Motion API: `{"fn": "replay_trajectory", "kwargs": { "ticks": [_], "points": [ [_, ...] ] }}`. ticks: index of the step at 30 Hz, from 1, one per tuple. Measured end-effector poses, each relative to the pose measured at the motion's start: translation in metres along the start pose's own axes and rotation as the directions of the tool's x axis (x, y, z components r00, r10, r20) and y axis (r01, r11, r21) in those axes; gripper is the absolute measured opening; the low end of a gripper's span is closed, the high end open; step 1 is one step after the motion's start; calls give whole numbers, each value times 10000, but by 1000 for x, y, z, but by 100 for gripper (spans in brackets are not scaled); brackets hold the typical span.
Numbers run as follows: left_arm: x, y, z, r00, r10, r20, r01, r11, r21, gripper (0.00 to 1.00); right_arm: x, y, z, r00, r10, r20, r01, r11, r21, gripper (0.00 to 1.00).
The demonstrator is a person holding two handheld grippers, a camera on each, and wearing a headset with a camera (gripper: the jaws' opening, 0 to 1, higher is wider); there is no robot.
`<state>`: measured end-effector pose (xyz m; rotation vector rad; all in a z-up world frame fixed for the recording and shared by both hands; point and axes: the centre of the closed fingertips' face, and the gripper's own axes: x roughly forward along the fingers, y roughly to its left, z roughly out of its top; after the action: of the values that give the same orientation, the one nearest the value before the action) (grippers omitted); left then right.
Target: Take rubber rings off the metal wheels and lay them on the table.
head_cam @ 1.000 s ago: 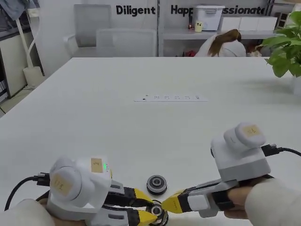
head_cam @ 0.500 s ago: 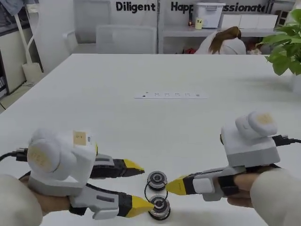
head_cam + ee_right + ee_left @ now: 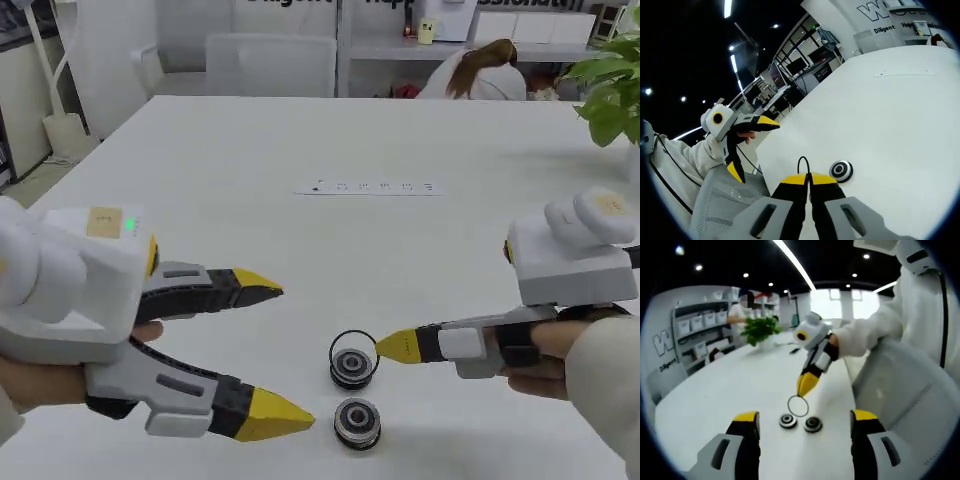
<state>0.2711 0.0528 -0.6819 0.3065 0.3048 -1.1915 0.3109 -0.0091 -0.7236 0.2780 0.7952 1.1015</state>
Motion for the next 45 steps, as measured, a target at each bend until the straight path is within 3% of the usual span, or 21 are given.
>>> {"fn": "replay_trajectory", "kwargs": {
  "ticks": [4,7,13,21,26,38,45],
  "points": [
    [-26,7,-5,9986,520,32,-519,9985,-162,77,7,8,0,9999,6,-143,-6,10000,-23,0],
    [-47,12,-15,9950,996,-73,-998,9946,-271,79,16,15,-3,9990,37,-443,-42,9999,-117,0],
    [-74,10,-32,9877,1547,-220,-1557,9858,-622,83,32,21,-5,9971,97,-760,-112,9997,-193,0],
    [-86,-6,-44,9827,1853,-40,-1842,9740,-1317,86,52,19,-16,9922,-57,-1249,49,10000,-68,0],
    [-92,-13,-54,9807,1942,-215,-1952,9692,-1502,86,66,16,-26,9875,-109,-1574,106,9999,-28,0],
    [-117,-13,-64,9679,2501,-259,-2506,9511,-1807,85,84,0,-40,9796,-742,-1869,717,9972,-200,0],
    [-129,-15,-67,9633,2671,-246,-2670,9461,-1835,85,83,-5,-41,9739,-1128,-1970,1032,9930,-580,8]
  ]
}}
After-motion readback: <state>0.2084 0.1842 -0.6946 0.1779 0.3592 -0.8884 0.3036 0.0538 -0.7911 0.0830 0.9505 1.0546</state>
